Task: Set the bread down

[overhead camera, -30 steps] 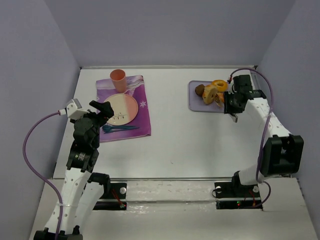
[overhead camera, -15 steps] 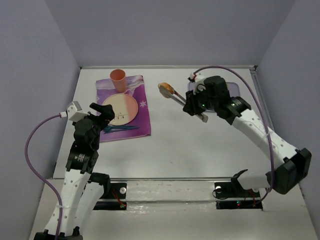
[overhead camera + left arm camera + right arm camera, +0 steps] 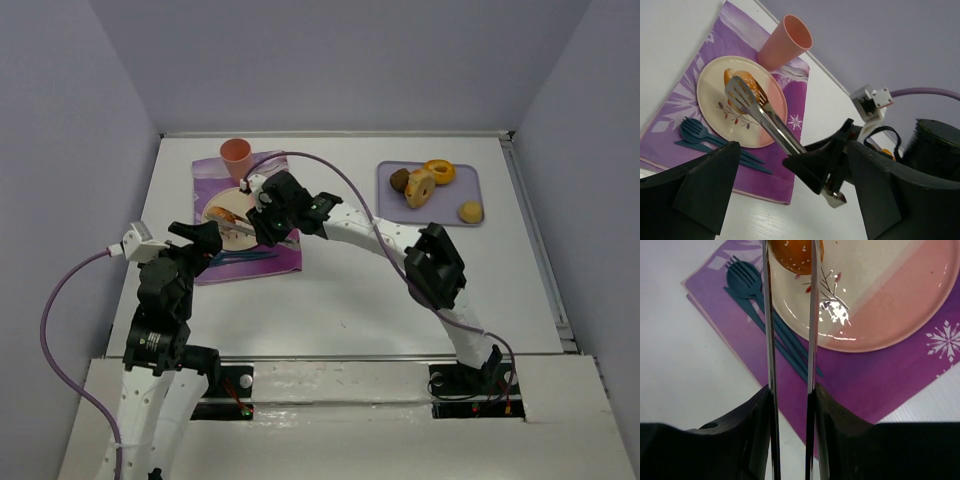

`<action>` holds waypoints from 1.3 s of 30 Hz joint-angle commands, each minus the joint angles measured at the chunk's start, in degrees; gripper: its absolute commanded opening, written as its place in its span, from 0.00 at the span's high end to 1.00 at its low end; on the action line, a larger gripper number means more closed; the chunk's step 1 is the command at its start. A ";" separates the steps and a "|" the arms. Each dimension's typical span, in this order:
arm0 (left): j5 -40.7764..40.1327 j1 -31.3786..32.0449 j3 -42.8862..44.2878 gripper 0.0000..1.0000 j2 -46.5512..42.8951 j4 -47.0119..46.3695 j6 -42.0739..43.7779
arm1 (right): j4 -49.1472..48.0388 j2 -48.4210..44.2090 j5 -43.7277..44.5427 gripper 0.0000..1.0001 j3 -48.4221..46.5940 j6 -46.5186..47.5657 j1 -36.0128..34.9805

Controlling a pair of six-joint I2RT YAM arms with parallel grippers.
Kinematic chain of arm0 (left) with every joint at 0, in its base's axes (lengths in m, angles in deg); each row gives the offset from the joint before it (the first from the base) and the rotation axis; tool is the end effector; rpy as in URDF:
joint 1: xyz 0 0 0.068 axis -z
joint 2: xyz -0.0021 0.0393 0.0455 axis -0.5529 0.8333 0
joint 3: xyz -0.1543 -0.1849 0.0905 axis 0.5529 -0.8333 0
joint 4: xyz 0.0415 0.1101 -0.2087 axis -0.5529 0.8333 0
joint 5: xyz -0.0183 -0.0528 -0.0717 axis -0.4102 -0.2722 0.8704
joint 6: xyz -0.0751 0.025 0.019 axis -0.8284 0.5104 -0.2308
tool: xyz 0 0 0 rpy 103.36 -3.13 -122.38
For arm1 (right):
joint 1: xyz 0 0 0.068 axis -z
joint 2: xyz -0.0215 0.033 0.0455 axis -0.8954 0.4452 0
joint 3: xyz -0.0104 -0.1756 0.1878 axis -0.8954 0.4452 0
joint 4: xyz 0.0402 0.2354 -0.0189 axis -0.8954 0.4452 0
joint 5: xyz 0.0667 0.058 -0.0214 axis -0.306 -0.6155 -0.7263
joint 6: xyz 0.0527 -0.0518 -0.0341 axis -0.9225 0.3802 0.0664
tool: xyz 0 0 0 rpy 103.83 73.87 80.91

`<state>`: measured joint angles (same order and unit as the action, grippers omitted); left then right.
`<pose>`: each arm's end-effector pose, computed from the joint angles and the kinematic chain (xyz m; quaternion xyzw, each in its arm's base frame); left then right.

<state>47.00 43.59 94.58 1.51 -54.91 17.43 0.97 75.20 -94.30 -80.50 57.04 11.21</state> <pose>0.1381 -0.0057 0.3103 -0.2890 0.6617 -0.2202 0.6559 0.2965 0.4041 0.2298 -0.4166 0.7982 0.2643 0.3457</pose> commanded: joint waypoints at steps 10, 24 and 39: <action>0.19 0.09 0.81 0.01 -0.68 -1.29 0.27 | 2.73 6.52 8.62 0.45 -12.75 -0.18 -1.69; 0.28 0.09 0.99 0.01 -1.12 -0.94 0.44 | -0.77 -7.26 13.70 0.37 -3.09 -1.84 -2.22; 1.42 0.09 -0.06 0.01 -1.21 -2.43 0.53 | -6.15 -45.05 33.56 0.39 44.27 -19.05 6.83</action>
<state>47.39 43.59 94.56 0.50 -54.26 17.37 -3.11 39.64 -69.30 -46.21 46.22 14.79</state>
